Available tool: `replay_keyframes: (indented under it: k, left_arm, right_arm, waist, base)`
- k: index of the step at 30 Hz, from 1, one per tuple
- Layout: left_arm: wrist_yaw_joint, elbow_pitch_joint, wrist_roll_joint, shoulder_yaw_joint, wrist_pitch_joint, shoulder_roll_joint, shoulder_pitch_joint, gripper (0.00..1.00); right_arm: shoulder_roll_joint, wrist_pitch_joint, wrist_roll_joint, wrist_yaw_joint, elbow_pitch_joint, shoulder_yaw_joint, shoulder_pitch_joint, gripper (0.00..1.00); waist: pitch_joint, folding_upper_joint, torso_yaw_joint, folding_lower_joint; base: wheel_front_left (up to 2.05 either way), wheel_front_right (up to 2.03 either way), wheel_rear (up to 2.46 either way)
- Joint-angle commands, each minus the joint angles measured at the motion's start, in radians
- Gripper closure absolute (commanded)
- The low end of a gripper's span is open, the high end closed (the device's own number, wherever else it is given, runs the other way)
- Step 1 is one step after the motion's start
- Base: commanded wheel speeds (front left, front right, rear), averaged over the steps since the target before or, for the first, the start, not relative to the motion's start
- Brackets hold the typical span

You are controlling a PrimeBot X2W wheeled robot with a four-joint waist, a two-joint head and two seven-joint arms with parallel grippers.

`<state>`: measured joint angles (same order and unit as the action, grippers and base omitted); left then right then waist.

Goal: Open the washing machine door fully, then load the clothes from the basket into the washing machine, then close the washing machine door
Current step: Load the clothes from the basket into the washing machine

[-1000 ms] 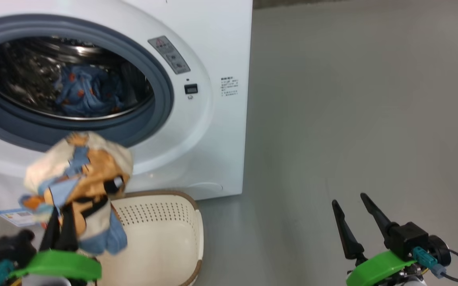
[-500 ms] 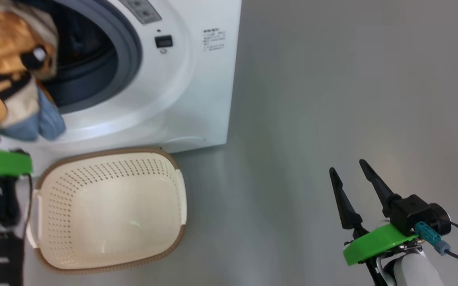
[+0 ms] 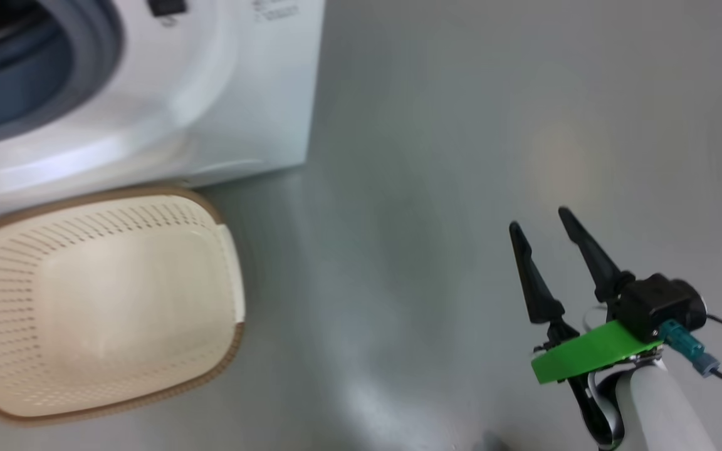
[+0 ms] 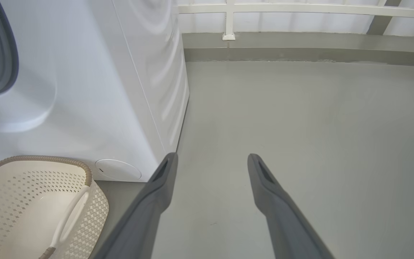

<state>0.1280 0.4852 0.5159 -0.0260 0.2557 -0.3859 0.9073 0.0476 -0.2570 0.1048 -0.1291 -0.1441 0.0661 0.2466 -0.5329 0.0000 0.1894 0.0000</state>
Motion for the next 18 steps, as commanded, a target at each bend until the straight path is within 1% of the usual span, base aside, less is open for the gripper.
replay_keyframes:
  k: [1, 7, 11, 18]
  left_arm:
    - [0.003, -0.009, -0.004, -0.026, 0.006, -0.071, 0.043, 1.00]
    - [0.003, 0.086, -0.003, -0.006, 0.006, -0.127, 0.194, 1.00]
    - [0.003, 0.154, -0.016, 0.025, 0.006, -0.165, 0.290, 1.00]
    - [0.003, 0.280, -0.036, 0.081, 0.006, -0.216, 0.439, 1.00]
  right_arm:
    - [0.003, -0.005, 0.017, -0.002, 0.033, 0.028, 0.010, 0.00]
    - [0.003, -0.005, 0.045, -0.002, 0.047, 0.037, 0.029, 0.00]
    - [0.003, -0.005, 0.067, -0.002, 0.053, 0.051, 0.044, 0.00]
    - [0.003, -0.005, 0.090, -0.002, 0.065, 0.058, 0.067, 0.00]
  waist:
    - [-0.083, 0.0000, 0.068, 0.0000]
    - [-0.157, 0.0000, 0.106, 0.0000]
    - [-0.196, 0.0000, 0.129, 0.0000]
    - [-0.249, 0.0000, 0.152, 0.0000]
  base:
    - [0.00, 0.00, 0.00]
    - [0.00, 0.00, 0.00]
    - [0.00, 0.00, 0.00]
    - [0.00, 0.00, 0.00]
